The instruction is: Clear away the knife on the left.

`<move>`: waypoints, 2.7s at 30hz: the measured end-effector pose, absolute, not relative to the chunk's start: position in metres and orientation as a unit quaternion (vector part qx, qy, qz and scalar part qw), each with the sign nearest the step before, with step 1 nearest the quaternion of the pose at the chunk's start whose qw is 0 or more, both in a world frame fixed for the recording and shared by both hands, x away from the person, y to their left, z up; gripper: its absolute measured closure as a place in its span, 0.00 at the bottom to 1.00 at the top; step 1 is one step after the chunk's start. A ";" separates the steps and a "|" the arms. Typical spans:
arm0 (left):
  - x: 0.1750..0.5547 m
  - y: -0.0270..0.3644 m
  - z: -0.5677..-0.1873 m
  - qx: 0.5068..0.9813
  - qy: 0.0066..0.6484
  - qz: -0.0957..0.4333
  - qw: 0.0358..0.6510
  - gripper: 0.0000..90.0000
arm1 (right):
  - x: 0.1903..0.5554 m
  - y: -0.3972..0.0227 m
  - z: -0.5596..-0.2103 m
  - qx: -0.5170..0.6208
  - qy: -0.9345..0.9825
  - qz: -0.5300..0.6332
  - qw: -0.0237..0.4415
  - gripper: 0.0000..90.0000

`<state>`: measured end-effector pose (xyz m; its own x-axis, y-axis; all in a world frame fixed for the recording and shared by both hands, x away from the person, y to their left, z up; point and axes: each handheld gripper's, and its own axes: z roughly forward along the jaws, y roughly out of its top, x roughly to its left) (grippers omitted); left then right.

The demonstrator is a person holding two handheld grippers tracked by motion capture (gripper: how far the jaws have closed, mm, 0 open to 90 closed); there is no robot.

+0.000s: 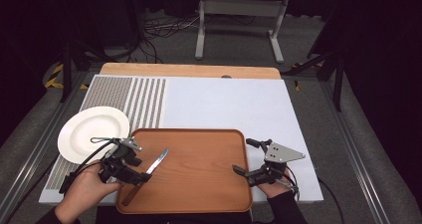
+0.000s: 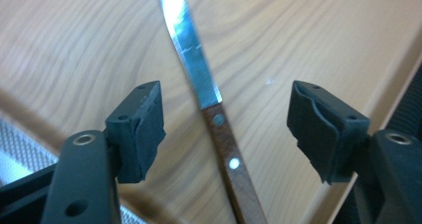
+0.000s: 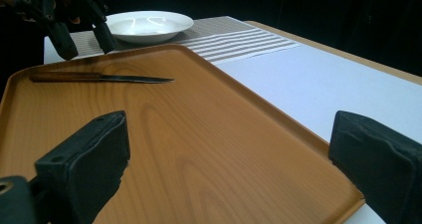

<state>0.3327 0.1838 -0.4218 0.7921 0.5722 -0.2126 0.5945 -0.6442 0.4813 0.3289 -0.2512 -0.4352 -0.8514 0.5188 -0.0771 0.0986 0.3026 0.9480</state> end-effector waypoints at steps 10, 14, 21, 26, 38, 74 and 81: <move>0.327 0.176 -0.413 0.920 0.255 0.008 0.299 0.67 | 0.329 -0.251 -0.435 0.196 0.784 0.557 0.189 0.04; 0.323 0.165 -0.414 0.935 0.225 0.039 0.270 0.86 | 0.329 -0.251 -0.435 0.197 0.784 0.557 0.189 0.04; 0.327 0.155 -0.425 0.956 0.186 0.035 0.223 1.00 | 0.329 -0.251 -0.436 0.196 0.785 0.556 0.189 0.04; 0.330 0.151 -0.431 0.961 0.175 0.030 0.211 1.00 | 0.329 -0.251 -0.436 0.196 0.785 0.556 0.189 0.04; 0.331 0.144 -0.441 0.971 0.170 0.031 0.166 1.00 | 0.329 -0.251 -0.436 0.196 0.785 0.555 0.190 0.04; 0.347 0.168 -0.442 0.958 0.231 0.035 0.164 1.00 | 0.330 -0.251 -0.436 0.197 0.787 0.553 0.190 0.04; 0.351 0.174 -0.442 0.956 0.240 0.039 0.166 1.00 | 0.330 -0.251 -0.437 0.197 0.786 0.554 0.189 0.04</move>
<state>0.3507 0.1739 -0.4424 0.8813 0.4724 -0.0055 0.4465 -0.8291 0.3365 0.3298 -0.2511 -0.4365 -0.8506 0.5196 -0.0798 0.0997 0.3085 0.9460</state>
